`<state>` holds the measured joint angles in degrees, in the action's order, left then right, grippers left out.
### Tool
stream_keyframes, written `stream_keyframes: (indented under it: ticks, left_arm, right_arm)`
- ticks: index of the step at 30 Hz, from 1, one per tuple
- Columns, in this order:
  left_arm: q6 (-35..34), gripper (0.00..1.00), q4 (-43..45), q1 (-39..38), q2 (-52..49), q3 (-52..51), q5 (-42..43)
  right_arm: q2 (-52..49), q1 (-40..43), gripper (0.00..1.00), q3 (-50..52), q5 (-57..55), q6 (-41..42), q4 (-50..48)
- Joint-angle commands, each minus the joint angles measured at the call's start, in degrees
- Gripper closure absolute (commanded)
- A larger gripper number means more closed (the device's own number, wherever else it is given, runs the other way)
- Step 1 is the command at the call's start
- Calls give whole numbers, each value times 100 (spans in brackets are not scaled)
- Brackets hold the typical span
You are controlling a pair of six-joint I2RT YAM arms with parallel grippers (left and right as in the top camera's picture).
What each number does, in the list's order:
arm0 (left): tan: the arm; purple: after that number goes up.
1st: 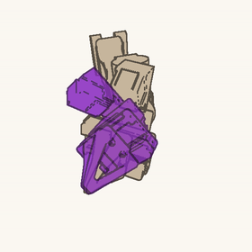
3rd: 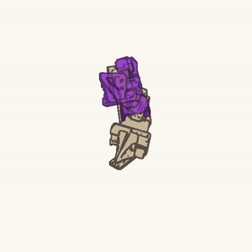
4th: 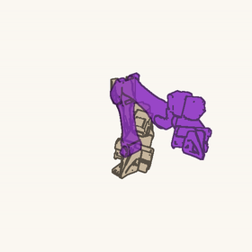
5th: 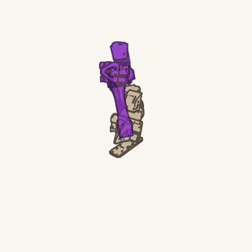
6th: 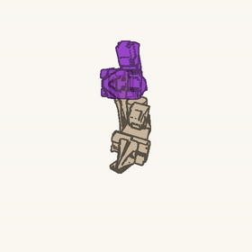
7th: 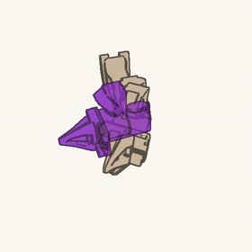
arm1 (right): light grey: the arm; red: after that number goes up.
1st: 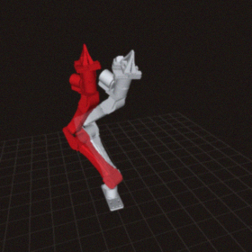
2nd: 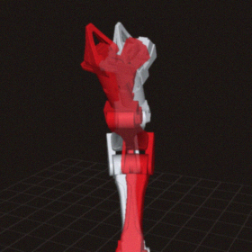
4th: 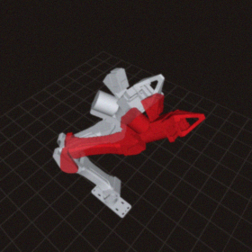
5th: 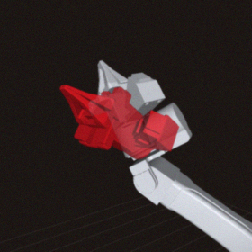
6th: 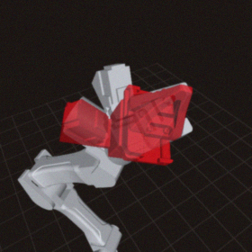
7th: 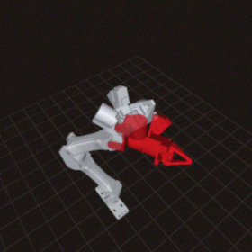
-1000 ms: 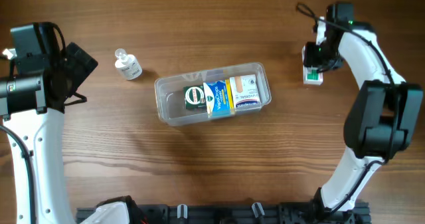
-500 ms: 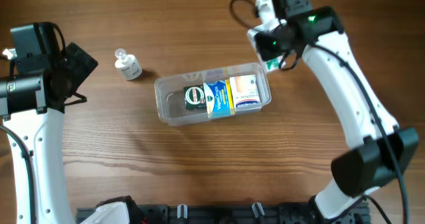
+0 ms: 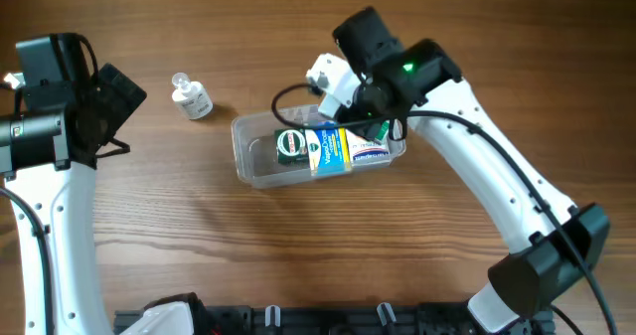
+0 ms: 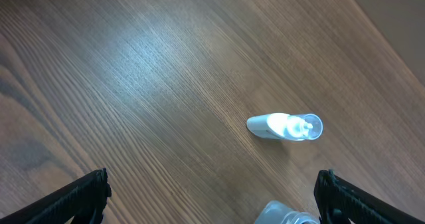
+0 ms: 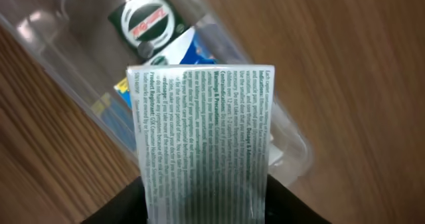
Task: Pack container
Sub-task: 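Lift the Panadol box and carry it left over the container, then lower the Panadol box into the container and open the right gripper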
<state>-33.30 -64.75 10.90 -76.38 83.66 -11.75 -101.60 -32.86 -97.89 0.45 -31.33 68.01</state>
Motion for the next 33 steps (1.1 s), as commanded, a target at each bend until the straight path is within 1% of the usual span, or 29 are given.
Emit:
stream_keyframes:
  ticks: [1, 5, 7, 9, 11, 14, 16, 17, 18, 20, 21, 22, 23, 27, 30, 33]
  left_arm:
    - [7, 0, -4, 31, 20, 61, -33]
    - [9, 0, -7, 31, 20, 61, -33]
    - [7, 0, -7, 31, 20, 61, -33]
    - [7, 0, -4, 31, 20, 61, -33]
    - [7, 0, -4, 31, 20, 61, -33]
    - [7, 0, -7, 31, 20, 61, -33]
    - [7, 0, -7, 31, 20, 61, -33]
    - [7, 0, -4, 31, 20, 61, -33]
    - [7, 0, -7, 31, 20, 61, -33]
    - [7, 0, -4, 31, 20, 61, -33]
    - [9, 0, -4, 31, 20, 61, -33]
    - [7, 0, -4, 31, 20, 61, -33]
    - [7, 0, -4, 31, 20, 61, -33]
    - [9, 0, -7, 31, 20, 61, -33]
    - [7, 0, -7, 31, 20, 61, -33]
    - [7, 0, -4, 31, 20, 61, -33]
  right_arm:
    - [-63, 4, 44, 448, 404, -831, -275]
    - [-63, 7, 41, 1182, 496, -1473, -966]
    - [-63, 15, 40, 1523, 426, -1635, -1414]
    - [-63, 15, 40, 1703, 297, -1482, -1801]
    - [-61, 15, 40, 1700, 299, -1322, -1943]
    - [-50, 15, 39, 1657, 295, -929, -2046]
    - [-50, 22, 39, 1657, 105, -520, -2039]
    - [-50, 26, 41, 1659, -76, -310, -2026]
    - [-50, 26, 45, 1659, -278, -136, -1993]
    - [-50, 31, 60, 1657, -780, 297, -1867]
    - [-50, 33, 63, 1659, -890, 474, -1823]
    - [-50, 33, 71, 1659, -992, 824, -1735]
    - [-50, 33, 78, 1659, -986, 1080, -1672]
    - [-50, 31, 94, 1659, -787, 2424, -1370]
    - [-50, 31, 96, 1659, -490, 2870, -1237]
    - [-50, 31, 96, 1663, 22, 3053, -1069]
